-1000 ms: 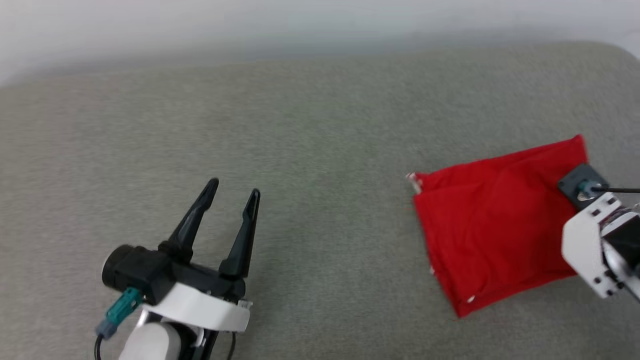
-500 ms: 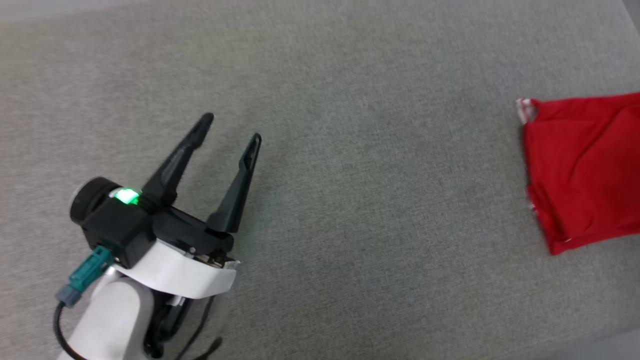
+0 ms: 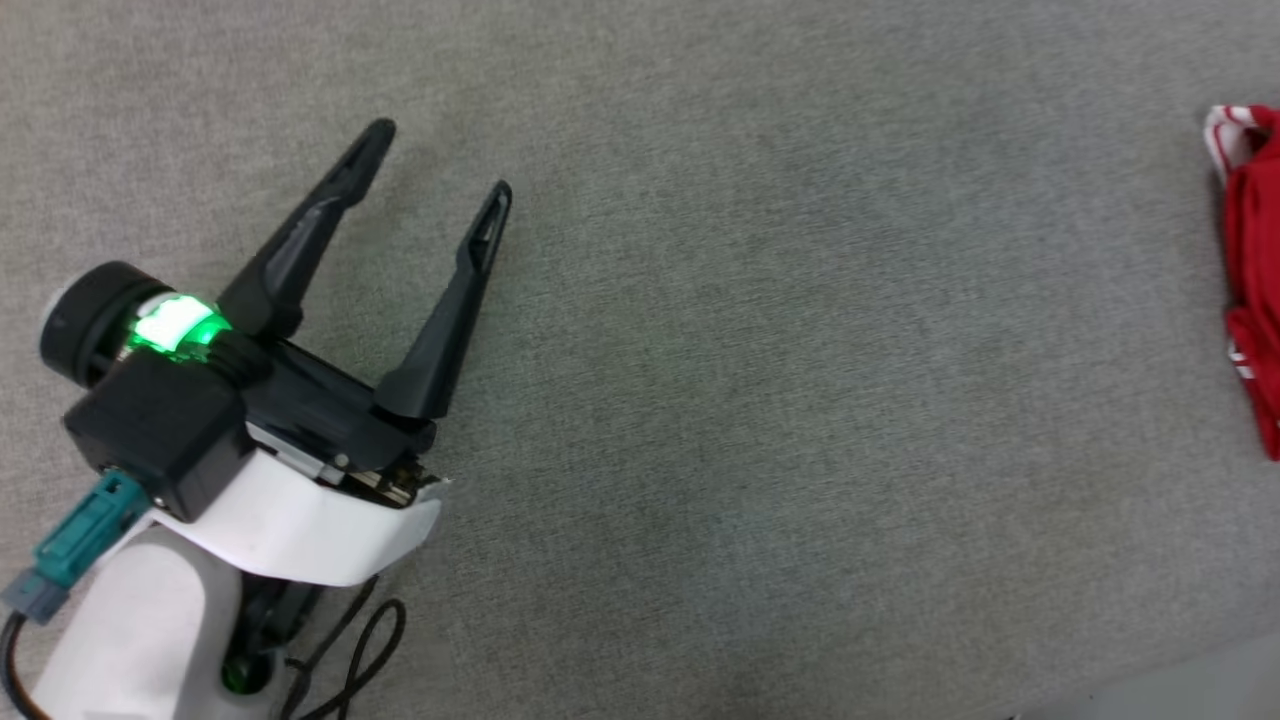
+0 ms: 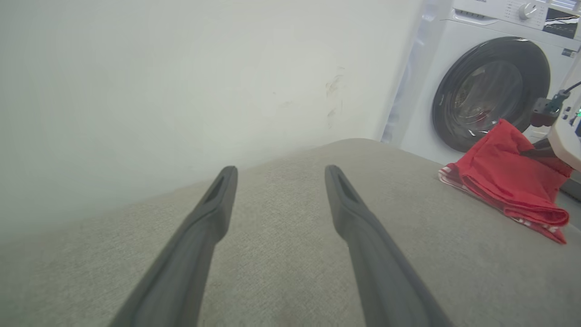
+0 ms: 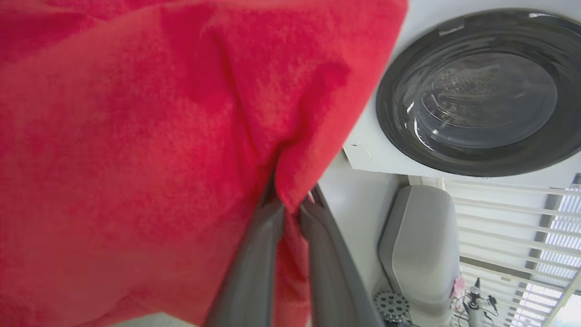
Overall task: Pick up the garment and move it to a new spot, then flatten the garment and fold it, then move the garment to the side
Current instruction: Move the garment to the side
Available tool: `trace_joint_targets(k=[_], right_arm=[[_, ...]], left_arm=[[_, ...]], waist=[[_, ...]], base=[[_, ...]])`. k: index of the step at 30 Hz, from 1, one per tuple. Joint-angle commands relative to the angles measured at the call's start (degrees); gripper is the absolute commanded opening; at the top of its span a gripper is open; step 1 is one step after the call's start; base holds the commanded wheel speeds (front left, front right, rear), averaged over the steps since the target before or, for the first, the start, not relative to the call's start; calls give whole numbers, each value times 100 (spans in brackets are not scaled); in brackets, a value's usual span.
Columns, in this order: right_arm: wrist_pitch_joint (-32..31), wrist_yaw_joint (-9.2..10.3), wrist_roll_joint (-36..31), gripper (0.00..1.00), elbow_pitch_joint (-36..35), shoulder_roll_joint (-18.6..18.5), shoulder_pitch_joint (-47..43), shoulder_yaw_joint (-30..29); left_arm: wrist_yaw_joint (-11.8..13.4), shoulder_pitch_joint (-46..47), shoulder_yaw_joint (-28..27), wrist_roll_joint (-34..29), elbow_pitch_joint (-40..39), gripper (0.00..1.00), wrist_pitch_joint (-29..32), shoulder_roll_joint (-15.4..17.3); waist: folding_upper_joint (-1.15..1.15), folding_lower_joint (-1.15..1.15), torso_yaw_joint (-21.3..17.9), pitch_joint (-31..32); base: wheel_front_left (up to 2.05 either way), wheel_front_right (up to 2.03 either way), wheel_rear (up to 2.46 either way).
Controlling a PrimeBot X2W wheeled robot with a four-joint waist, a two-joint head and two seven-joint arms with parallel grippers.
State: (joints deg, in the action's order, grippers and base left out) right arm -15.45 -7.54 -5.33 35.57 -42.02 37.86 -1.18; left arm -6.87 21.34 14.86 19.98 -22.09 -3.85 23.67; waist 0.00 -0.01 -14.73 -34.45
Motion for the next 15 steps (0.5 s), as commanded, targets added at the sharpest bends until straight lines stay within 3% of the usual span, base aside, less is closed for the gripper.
trace_joint_targets(k=[1, 11, 12, 13, 15], right_arm=[[69, 11, -122, 0, 117, 84, 145, -139], [121, 11, -796, 2, 683, 484, 377, -1013], [132, 11, -890, 47, 688, 527, 358, -1072], [134, 11, -968, 100, 680, 565, 349, -1155], [89, 11, -1111, 100, 634, 632, 327, -1268]], left_arm=[[32, 84, -50, -31, -53, 100, 47, 93], [127, 0, -167, -30, -225, 100, 53, 191], [121, -23, -152, -30, -208, 100, 42, 180], [126, -48, -130, -31, -186, 100, 18, 164], [135, -95, -118, -15, -131, 100, -42, 133]], waist=[[0, 1, 96, -137], [0, 1, 280, -190], [0, 1, 296, -163], [0, 1, 310, -129], [0, 1, 331, -47]], base=[[0, 0, 0], [0, 0, 0], [0, 0, 0], [0, 0, 0], [0, 0, 0]])
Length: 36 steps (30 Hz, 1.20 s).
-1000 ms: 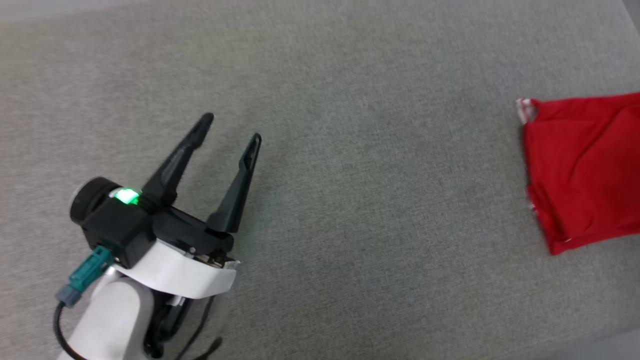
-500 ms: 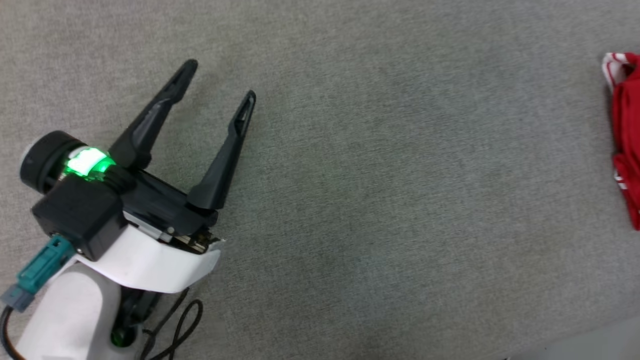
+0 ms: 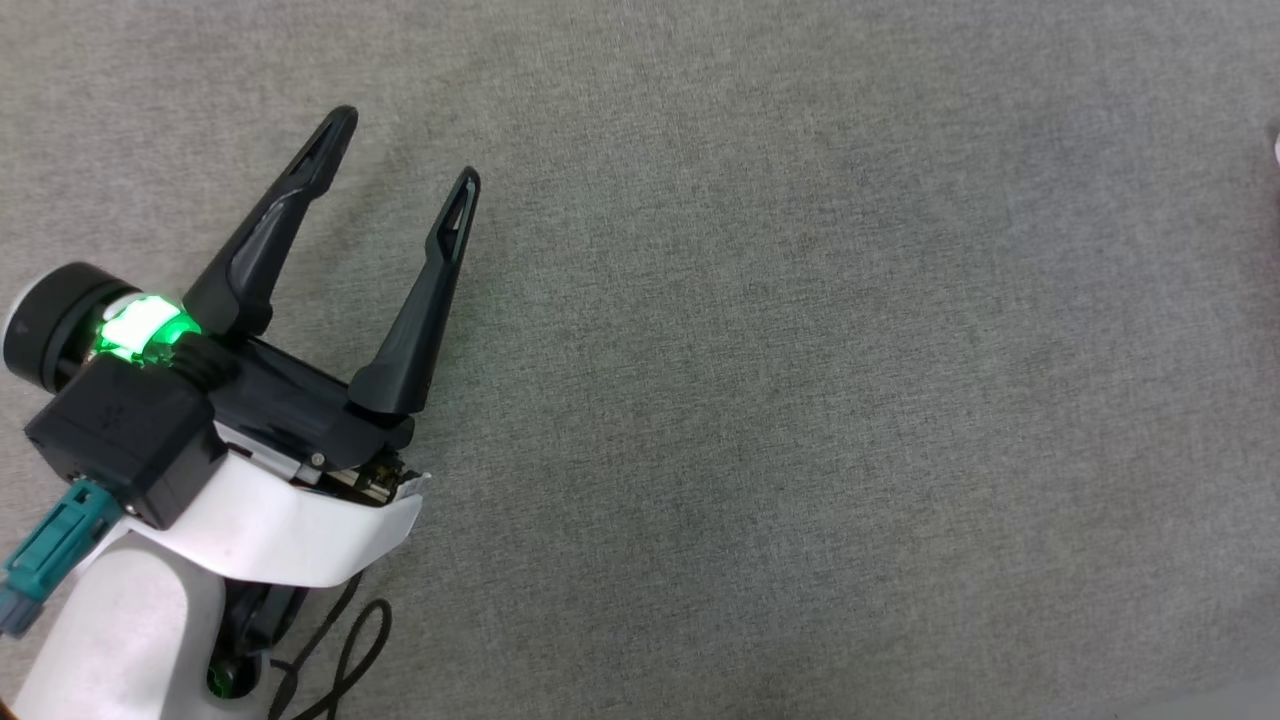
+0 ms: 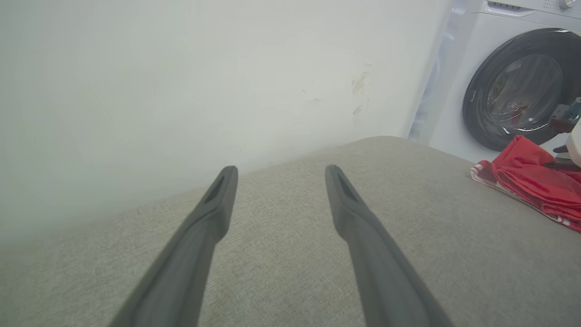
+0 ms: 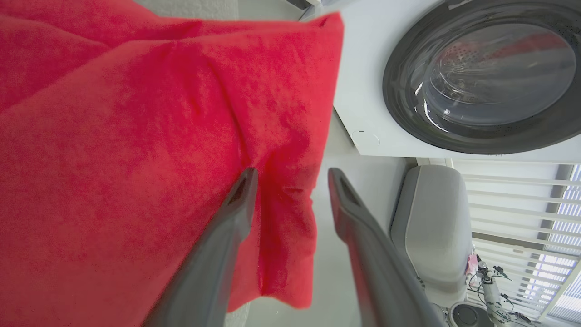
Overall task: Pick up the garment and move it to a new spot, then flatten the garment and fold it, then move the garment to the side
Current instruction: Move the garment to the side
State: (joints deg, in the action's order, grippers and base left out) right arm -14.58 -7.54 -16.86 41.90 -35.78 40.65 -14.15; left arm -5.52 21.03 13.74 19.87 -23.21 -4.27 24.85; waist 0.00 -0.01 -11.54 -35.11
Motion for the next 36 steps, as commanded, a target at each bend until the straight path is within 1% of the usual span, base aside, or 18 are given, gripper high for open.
trace_joint_targets(k=[1, 4, 7, 11, 14, 19, 25, 27, 31, 36], right_arm=[[7, 11, -19, 100, -63, 46, 54, -27], [35, 11, -210, 100, -262, 155, 60, -110], [63, 11, -236, 100, -530, 273, 49, -59], [161, 11, -24, 100, -995, 542, 1, 139], [324, 11, 308, 100, -1374, 664, -161, 350], [466, 11, 924, 100, -2153, 1043, -508, 646], [463, 11, 1726, 100, -3166, 1718, -1243, 671], [547, 10, 1922, 100, -3460, 1828, -1545, 698], [782, 10, 2251, 100, -3871, 2096, -2081, 686], [1092, 10, 2506, 100, -4113, 2440, -2600, 757]], left_arm=[[17, -84, -6, 4, 17, 100, -34, 2], [38, -157, 13, -12, 190, 100, -182, -39], [69, -290, 13, 48, 411, 100, -367, -118], [136, -507, -39, 120, 767, 100, -621, -194], [203, -684, -88, 178, 995, 100, -760, -276], [302, -1001, -163, 239, 1372, 100, -919, -381], [452, -1358, -242, 299, 1695, 100, -1005, -530], [477, -1456, -259, 328, 1784, 100, -1024, -580], [473, -1615, -244, 337, 1948, 100, -1056, -665], [453, -1776, -267, 333, 2125, 100, -1081, -762]], waist=[[0, 1, 22, 73], [0, 1, 70, 302], [0, 1, 136, 598], [0, 1, 251, 1065], [0, 1, 359, 1406], [0, 1, 585, 1933], [0, 1, 868, 2428], [0, 1, 951, 2563], [0, 1, 1102, 2784], [0, 1, 1231, 2987]], base=[[0, 0, 0], [0, 0, 0], [0, 0, 0], [0, 0, 0], [0, 0, 0], [0, 0, 0], [0, 0, 0], [0, 0, 0], [0, 0, 0], [0, 0, 0]])
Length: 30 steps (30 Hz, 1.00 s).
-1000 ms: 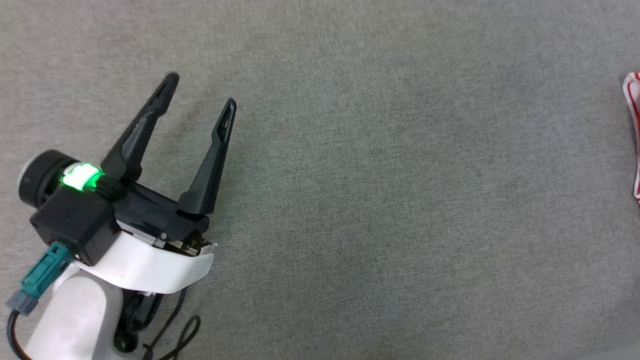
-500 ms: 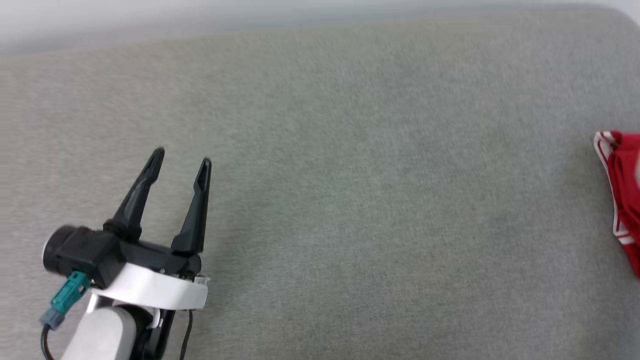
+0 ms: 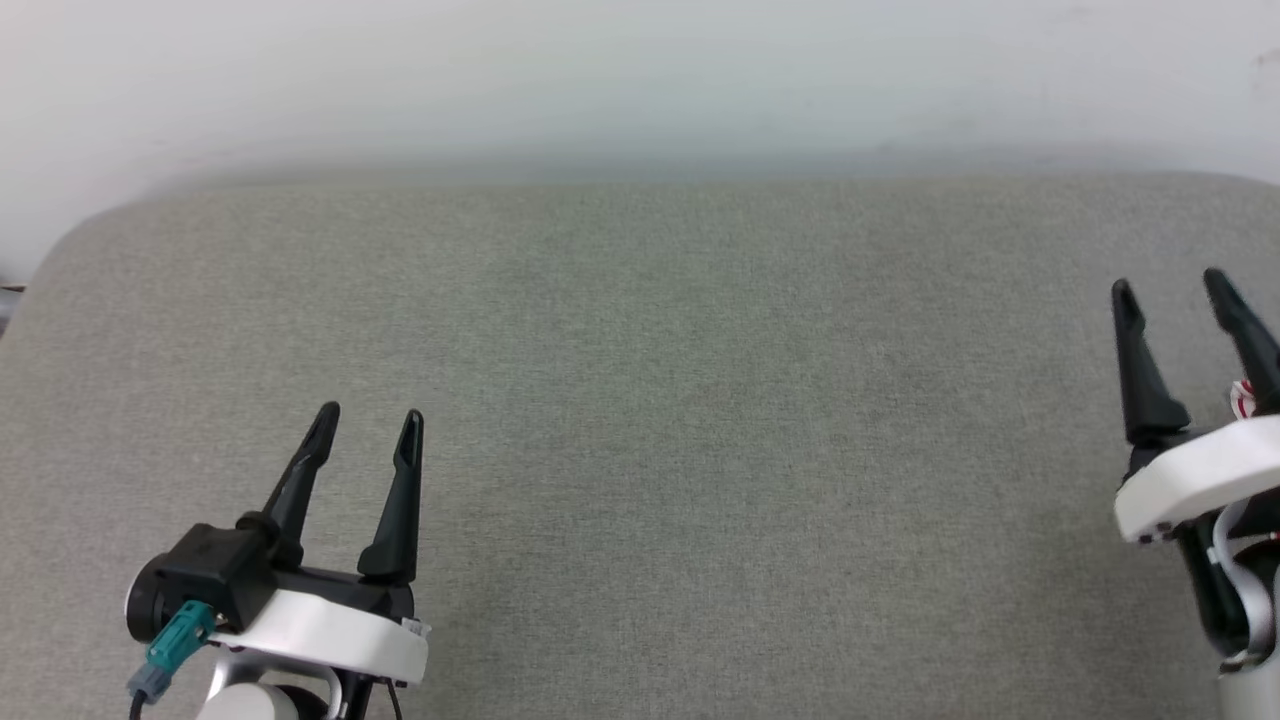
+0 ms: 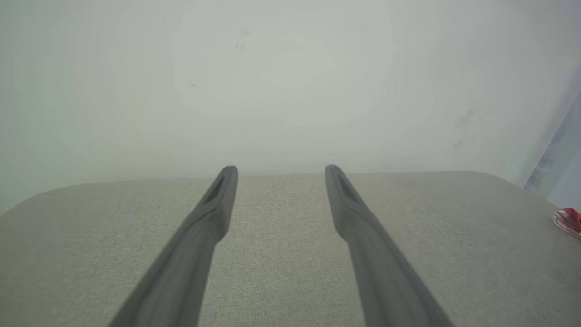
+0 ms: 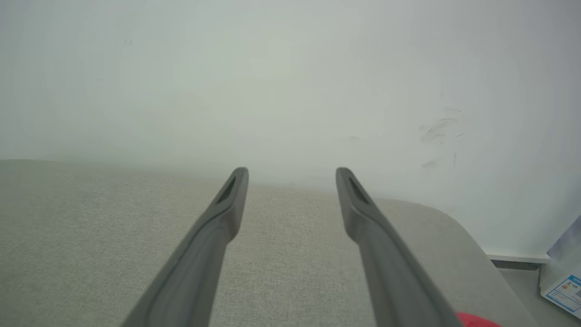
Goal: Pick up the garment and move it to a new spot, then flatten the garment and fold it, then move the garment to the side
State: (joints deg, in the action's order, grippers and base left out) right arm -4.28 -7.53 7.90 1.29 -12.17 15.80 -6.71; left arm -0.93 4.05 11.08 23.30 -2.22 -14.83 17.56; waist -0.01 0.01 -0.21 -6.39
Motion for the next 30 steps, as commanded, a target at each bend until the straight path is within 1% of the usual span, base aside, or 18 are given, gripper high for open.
trace_joint_targets(k=[1, 5, 14, 21, 30], right_arm=[[126, 9, 75, 100, -80, 153, -201, 21], [350, 9, 230, 100, -46, 442, -496, 26], [894, 8, 288, 100, 185, 828, -1042, 82], [1344, 7, 252, 100, 506, 932, -1191, 236], [1476, 7, 325, 100, 693, 938, -1117, 370]], left_arm=[[-14, -110, -4, -14, 49, 100, -29, -54], [-47, -233, -39, -34, 164, 100, -41, -151], [-247, -377, -178, -242, 330, 100, -47, -466], [-346, -461, -359, -535, 497, 100, -48, -675], [-461, -469, -593, -725, 562, 100, -49, -878]], waist=[[1, -1, 115, 149], [1, -1, 157, 242], [1, -1, 226, 366], [1, -1, 235, 410], [1, -1, 223, 441]], base=[[0, 0, 0], [0, 0, 0], [0, 0, 0], [0, 0, 0], [0, 0, 0]])
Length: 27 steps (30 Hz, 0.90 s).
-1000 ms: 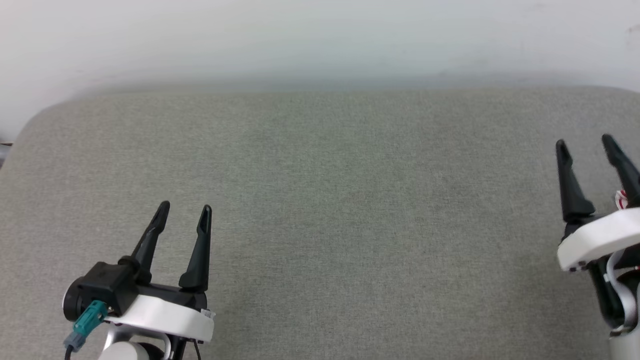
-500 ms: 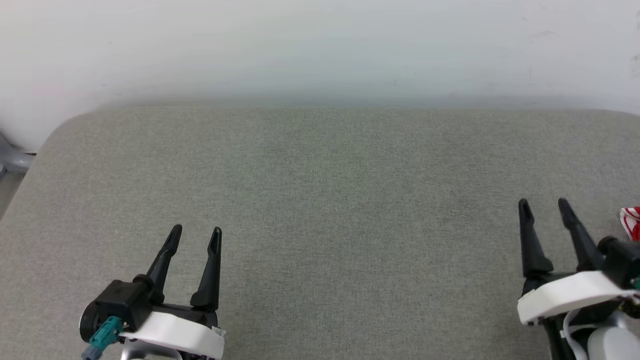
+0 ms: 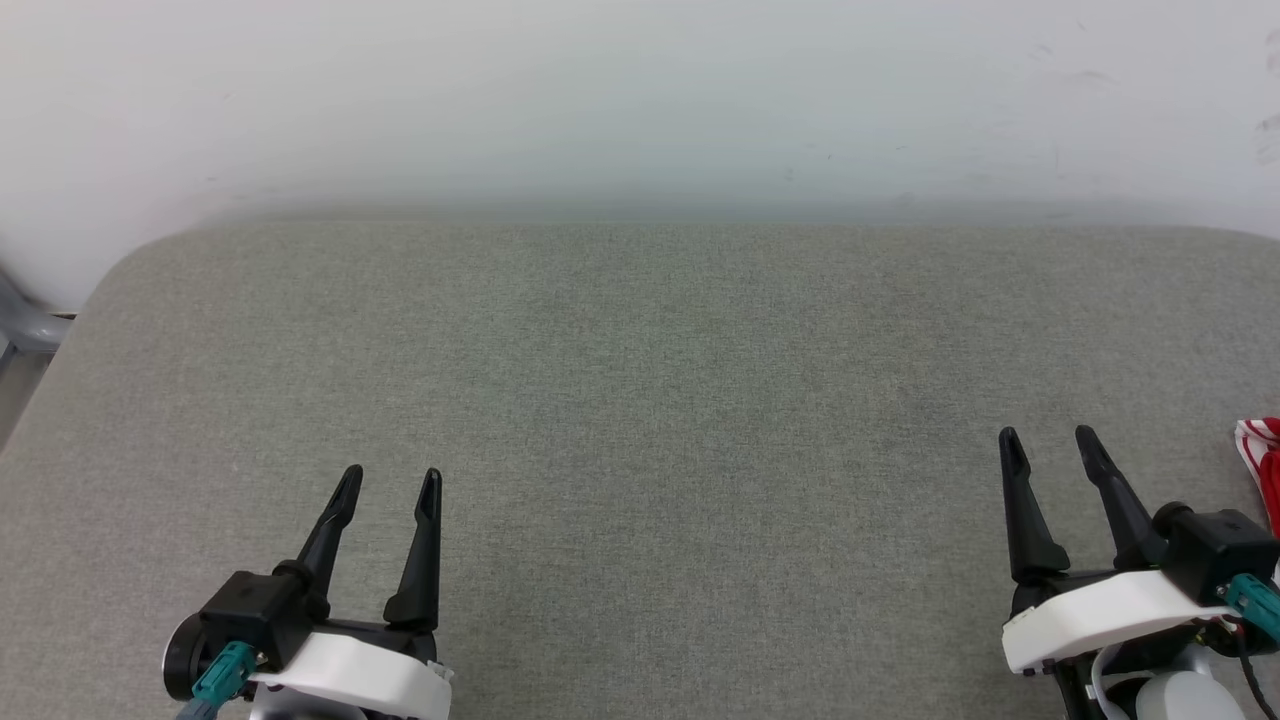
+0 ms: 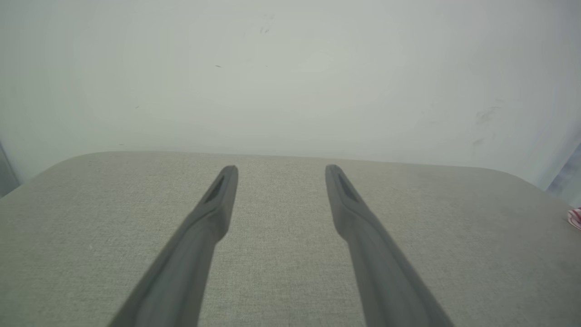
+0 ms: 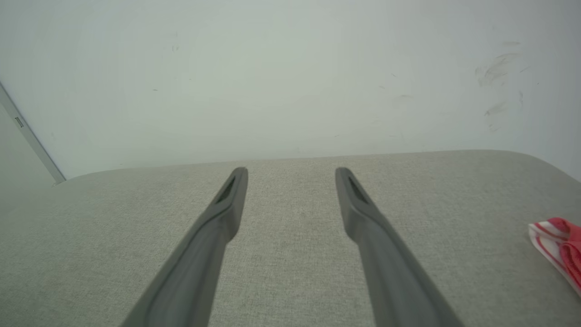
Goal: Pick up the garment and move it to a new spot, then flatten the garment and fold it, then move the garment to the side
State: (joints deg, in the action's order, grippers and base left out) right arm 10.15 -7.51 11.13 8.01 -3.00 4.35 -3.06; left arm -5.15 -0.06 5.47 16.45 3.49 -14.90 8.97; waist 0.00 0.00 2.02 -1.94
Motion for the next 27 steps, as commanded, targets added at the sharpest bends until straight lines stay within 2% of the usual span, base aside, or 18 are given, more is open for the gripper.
trace_joint_targets(k=[1, 24, 25, 27], right_arm=[[36, 5, -3, 100, 24, 22, 34, 10], [16, 5, 95, 100, 42, 24, 90, 50], [9, 0, 72, 0, 34, 0, 35, 43], [1, -1, 86, 0, 117, 0, -3, 37]], left_arm=[[-44, -56, -59, -75, -23, 100, -41, -37], [-180, -38, -359, -384, 9, 100, -41, -305], [-174, -18, -349, -367, 22, 0, 0, -287], [-174, -41, -340, -345, 96, 0, 13, -298]], waist=[[0, 0, -1, -6], [0, 0, -40, -71], [0, 0, -40, -71], [0, -1, -41, -73]], base=[[0, 0, 0], [0, 0, 0], [0, 0, 0], [0, 0, 0]])
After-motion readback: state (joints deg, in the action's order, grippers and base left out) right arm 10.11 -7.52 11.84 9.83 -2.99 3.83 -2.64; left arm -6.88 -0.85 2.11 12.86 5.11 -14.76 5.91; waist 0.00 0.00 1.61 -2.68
